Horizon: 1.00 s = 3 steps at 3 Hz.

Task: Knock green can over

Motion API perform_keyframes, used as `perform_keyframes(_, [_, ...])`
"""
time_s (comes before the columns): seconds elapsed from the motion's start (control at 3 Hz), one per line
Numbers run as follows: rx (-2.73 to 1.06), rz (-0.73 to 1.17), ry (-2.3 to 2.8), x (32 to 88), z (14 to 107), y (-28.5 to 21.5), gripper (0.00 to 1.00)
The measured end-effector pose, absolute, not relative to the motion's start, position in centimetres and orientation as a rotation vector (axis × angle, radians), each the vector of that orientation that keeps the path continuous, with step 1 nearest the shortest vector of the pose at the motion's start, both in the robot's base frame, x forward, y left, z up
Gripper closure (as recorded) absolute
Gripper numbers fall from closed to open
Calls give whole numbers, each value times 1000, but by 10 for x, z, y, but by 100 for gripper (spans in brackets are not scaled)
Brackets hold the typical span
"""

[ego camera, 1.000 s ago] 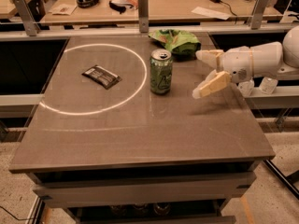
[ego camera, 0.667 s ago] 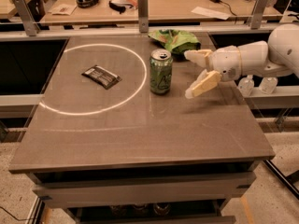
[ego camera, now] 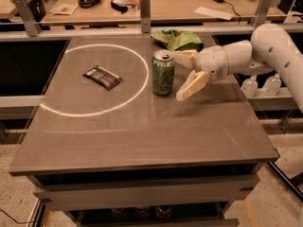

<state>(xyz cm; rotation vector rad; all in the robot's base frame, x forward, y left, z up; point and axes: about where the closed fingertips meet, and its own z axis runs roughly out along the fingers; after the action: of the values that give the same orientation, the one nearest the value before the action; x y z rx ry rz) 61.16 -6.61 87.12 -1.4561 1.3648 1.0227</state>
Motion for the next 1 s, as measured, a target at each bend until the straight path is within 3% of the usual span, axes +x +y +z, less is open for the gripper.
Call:
perform_keyframes(0.33, [-1444, 1095, 1331, 614, 872, -46, 3])
perform_keyframes(1.0, [-1442, 1131, 1331, 619, 875, -35, 49])
